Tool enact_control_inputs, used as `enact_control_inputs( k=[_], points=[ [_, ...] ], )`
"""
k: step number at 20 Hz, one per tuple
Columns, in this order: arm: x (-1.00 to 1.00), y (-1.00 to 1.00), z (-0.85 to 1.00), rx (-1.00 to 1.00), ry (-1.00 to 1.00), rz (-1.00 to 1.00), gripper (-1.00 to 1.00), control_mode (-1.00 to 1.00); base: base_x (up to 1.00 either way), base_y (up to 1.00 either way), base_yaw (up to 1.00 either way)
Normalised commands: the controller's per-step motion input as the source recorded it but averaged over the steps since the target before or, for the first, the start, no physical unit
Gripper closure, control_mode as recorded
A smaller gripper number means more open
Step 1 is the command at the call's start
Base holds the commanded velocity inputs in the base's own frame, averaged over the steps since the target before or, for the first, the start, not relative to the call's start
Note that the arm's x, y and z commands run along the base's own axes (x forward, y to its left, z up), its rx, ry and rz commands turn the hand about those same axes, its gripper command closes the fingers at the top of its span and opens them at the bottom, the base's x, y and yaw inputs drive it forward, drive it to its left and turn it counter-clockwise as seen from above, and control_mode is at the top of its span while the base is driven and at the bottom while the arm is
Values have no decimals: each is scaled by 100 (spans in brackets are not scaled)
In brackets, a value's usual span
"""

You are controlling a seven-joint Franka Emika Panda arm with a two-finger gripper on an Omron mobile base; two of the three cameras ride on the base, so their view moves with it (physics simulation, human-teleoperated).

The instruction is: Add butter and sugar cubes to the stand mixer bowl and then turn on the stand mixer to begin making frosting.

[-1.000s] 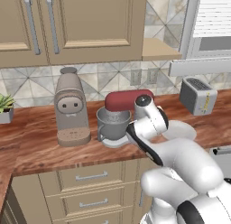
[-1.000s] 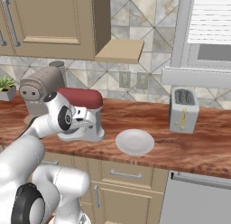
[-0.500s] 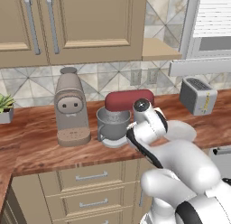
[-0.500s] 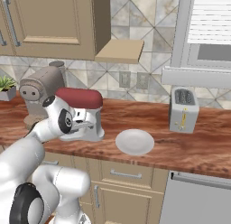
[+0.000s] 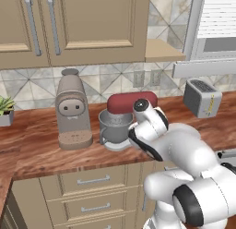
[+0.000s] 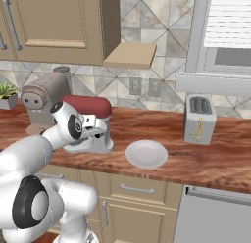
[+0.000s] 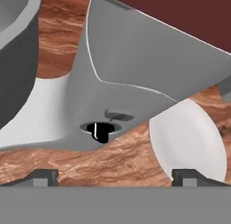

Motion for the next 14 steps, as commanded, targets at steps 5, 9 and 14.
enact_control_inputs(
  k=[5, 9, 14],
  points=[
    [2, 0, 0, -3, 0, 0, -100, -100, 0, 0, 0],
    [0, -4, 0, -6, 0, 0, -100, -100, 0, 0, 0],
    [0, -24, -1, -3, 0, 0, -100, -100, 0, 0, 0]
  ],
)
